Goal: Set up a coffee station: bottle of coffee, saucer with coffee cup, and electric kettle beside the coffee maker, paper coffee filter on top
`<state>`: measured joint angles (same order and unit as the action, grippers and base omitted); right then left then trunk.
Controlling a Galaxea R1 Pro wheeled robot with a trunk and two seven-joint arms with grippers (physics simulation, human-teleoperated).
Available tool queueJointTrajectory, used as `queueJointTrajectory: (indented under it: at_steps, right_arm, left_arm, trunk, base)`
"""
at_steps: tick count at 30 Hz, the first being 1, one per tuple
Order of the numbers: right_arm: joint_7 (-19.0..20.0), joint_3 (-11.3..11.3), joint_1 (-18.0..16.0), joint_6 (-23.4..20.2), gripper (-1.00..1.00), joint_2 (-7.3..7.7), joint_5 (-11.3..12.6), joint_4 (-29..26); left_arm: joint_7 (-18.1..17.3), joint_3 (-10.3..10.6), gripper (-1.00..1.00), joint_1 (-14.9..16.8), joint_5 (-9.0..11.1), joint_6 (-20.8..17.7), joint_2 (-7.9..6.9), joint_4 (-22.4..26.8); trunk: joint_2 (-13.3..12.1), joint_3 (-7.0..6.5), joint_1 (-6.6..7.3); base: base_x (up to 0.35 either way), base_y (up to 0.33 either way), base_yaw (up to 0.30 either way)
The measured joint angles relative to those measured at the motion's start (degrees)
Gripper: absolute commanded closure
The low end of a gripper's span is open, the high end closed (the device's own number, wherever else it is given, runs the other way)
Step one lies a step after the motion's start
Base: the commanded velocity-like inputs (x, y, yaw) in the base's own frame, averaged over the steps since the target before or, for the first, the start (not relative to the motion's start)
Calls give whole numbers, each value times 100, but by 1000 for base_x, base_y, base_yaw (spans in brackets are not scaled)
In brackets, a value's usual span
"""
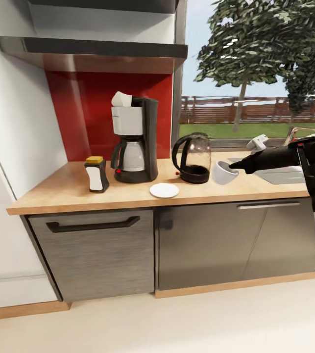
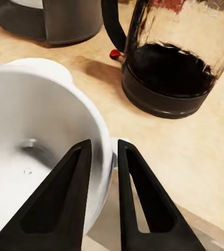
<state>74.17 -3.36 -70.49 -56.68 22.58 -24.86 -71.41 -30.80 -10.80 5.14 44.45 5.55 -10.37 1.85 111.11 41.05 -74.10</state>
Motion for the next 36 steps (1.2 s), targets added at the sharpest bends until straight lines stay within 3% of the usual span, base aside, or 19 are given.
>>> queueJointTrajectory:
  at_steps: [10, 36]
  right_arm:
    - [0, -1, -2, -5, 100, 0, 1, 0]
    - [0, 0, 0, -5, 100, 0, 0, 0]
  left_arm:
    - [1, -3, -100, 0, 0, -1, -2, 0]
    - [9, -2, -100, 0, 0, 0, -9, 0]
  trunk:
    - [0, -42, 0]
    - [0, -94, 0]
  base:
    - [0, 109, -183]
    - [0, 248, -73]
